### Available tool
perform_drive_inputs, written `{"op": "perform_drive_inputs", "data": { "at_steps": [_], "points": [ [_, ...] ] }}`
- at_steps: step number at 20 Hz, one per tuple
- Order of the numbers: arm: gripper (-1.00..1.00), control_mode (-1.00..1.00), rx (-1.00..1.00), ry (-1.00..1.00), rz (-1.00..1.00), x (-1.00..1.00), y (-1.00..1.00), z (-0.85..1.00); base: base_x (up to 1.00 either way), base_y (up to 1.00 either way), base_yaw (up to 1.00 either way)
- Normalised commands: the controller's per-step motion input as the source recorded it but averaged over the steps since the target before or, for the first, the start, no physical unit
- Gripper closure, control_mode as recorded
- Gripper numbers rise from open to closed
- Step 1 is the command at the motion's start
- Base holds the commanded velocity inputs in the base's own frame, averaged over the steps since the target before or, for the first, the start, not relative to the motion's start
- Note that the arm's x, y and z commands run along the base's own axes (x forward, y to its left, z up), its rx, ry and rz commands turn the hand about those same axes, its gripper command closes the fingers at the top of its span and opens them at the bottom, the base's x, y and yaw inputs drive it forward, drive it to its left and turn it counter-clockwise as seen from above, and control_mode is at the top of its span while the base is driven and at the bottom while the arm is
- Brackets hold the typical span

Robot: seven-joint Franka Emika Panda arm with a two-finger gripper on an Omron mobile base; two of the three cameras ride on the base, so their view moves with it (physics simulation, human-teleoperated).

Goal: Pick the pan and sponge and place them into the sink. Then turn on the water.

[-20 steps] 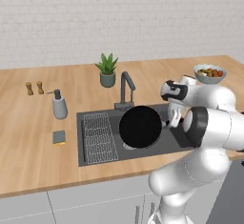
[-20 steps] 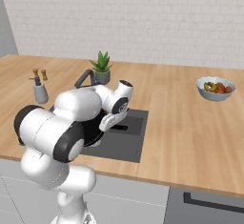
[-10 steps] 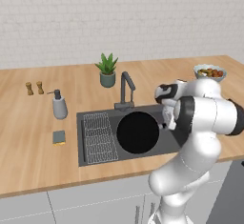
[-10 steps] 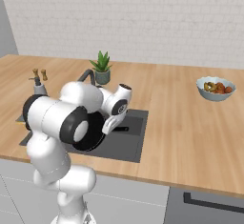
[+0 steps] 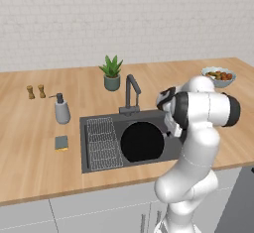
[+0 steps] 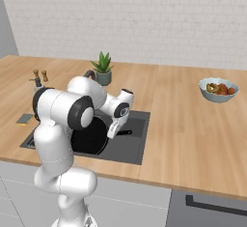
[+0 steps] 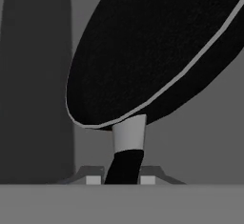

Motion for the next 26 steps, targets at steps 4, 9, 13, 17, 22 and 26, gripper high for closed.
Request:
{"op": "perform_drive_inputs", "data": {
  "at_steps": [4,9,13,17,22,26],
  "points": [
    [1.00,-1.00,0.00,0.02,0.10,0.20,0.00,-0.42,0.00,0.00,0.00],
    [1.00,-1.00,0.00,0.01,0.08,0.26,0.00,-0.35,0.00,0.00,0.00],
    [1.00,-1.00,-0.01,0.00,0.04,0.32,0.00,-0.41,0.00,0.00,0.00],
    [1.00,-1.00,-0.03,0.00,0.01,0.32,0.00,-0.49,0.00,0.00,0.00],
    [1.00,-1.00,-0.02,-0.02,0.00,0.15,0.00,-0.18,0.00,0.00,0.00],
    [-1.00,-1.00,-0.05,-0.13,0.00,0.00,0.00,0.00,0.00,0.00,0.00]
  ]
}}
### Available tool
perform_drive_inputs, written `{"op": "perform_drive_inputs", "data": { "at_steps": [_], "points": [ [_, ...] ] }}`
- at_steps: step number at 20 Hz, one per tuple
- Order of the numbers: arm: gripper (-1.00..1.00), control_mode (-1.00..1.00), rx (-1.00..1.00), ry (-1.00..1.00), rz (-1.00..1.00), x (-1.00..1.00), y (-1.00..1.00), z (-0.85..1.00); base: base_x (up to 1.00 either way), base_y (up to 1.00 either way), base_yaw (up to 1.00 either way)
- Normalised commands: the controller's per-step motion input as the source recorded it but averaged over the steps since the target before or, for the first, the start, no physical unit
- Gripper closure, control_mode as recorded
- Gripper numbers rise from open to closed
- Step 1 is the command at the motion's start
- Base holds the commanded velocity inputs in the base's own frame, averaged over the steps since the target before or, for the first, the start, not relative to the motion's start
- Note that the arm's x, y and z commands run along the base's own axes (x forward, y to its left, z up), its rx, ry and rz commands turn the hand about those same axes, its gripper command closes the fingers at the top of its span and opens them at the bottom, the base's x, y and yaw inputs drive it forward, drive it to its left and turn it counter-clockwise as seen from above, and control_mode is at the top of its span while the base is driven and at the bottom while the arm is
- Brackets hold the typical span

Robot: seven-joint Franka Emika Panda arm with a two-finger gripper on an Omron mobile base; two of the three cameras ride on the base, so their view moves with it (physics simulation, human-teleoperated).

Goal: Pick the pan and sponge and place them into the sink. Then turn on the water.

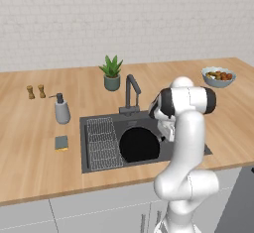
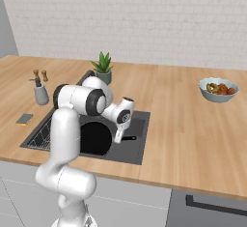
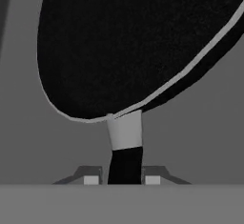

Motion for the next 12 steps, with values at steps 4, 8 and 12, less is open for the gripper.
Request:
{"op": "perform_drive_inputs", "data": {
  "at_steps": [4,8,12],
  "points": [
    [-1.00,-1.00,-0.09,-0.23,0.00,-0.03,0.00,0.00,0.00,0.00,0.00],
    [-1.00,-1.00,-0.07,-0.27,0.00,-0.24,0.00,0.02,0.00,0.00,0.00],
    [-1.00,-1.00,-0.04,-0.24,0.00,-0.42,0.00,0.31,0.00,0.00,0.00]
  ]
}}
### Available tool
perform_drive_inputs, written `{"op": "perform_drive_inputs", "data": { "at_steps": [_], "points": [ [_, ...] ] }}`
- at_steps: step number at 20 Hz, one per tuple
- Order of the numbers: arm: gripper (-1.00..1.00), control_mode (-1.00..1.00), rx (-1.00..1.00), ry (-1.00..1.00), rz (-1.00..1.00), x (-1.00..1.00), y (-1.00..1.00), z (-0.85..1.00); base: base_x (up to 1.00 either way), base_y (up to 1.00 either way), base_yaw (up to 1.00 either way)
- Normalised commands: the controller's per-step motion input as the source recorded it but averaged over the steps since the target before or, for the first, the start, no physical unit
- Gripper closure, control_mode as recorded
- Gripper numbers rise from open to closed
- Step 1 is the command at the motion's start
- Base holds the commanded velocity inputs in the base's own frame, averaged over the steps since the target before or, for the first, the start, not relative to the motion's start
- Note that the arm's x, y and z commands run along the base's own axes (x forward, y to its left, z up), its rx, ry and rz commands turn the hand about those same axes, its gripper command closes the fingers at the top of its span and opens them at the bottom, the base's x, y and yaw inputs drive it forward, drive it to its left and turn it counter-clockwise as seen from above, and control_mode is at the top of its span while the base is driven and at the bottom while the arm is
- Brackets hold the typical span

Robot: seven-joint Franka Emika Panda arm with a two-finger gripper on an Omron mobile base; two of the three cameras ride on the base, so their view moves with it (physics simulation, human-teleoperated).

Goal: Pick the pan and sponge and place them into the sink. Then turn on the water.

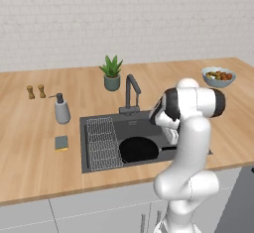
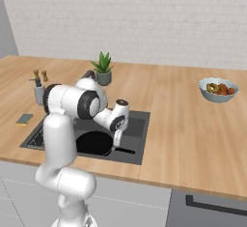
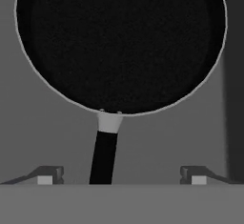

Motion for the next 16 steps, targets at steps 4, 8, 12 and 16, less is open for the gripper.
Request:
{"op": "perform_drive_inputs", "data": {
  "at_steps": [4,8,12,16],
  "points": [
    [-1.00,-1.00,-0.01,-0.23,0.00,-0.56,0.00,0.82,0.00,0.00,0.00],
    [-1.00,-1.00,0.00,-0.15,0.01,-0.33,-0.04,1.00,0.00,0.00,0.00],
    [-1.00,-1.00,0.00,-0.01,0.00,-0.17,-0.01,1.00,0.00,0.00,0.00],
    [-1.00,-1.00,0.00,0.06,0.00,-0.17,0.00,1.00,0.00,0.00,0.00]
  ]
}}
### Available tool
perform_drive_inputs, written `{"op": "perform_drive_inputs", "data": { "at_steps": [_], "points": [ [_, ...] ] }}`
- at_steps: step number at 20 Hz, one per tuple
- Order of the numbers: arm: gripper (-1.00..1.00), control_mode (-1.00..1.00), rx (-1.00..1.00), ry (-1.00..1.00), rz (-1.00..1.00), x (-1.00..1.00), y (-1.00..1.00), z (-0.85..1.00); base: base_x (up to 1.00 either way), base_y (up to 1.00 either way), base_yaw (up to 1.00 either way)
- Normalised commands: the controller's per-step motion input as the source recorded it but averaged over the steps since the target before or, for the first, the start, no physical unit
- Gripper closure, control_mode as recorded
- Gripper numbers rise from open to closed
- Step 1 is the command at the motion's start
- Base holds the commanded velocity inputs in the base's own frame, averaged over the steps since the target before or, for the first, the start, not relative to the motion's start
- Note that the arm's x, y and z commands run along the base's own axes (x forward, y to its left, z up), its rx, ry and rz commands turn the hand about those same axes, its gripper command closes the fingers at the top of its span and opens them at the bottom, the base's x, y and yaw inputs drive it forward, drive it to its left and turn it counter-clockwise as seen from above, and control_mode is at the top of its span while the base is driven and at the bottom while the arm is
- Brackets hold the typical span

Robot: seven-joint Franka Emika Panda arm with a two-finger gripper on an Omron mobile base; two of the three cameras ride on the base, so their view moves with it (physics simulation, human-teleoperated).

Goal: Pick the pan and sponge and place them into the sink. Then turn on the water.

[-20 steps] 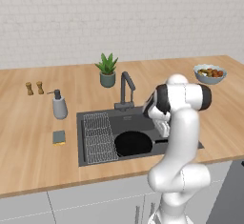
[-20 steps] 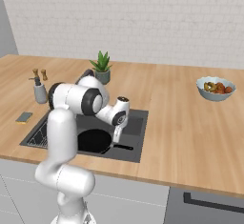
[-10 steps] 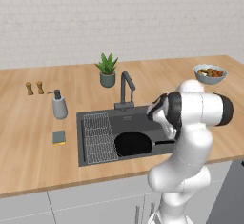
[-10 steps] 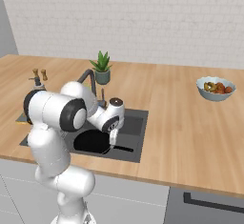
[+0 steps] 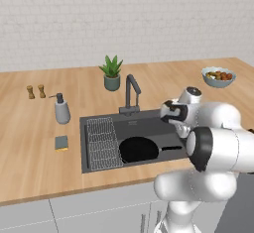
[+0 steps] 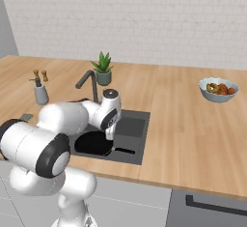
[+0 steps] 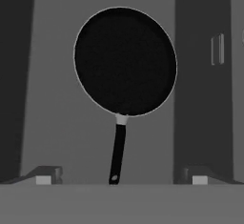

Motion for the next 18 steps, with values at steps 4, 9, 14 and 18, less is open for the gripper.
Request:
{"op": "perform_drive_inputs", "data": {
  "at_steps": [4,9,14,18],
  "points": [
    [-1.00,-1.00,0.00,0.07,-0.13,-0.52,0.00,0.73,0.00,0.00,0.00],
    [-1.00,-1.00,0.02,-0.03,-0.35,-0.73,0.22,0.37,0.00,0.00,0.00],
    [-1.00,-1.00,0.16,-0.09,-0.60,-0.80,0.40,0.31,0.00,0.00,0.00],
    [-1.00,-1.00,0.24,-0.12,-0.74,-0.76,0.26,0.25,0.00,0.00,0.00]
  ]
}}
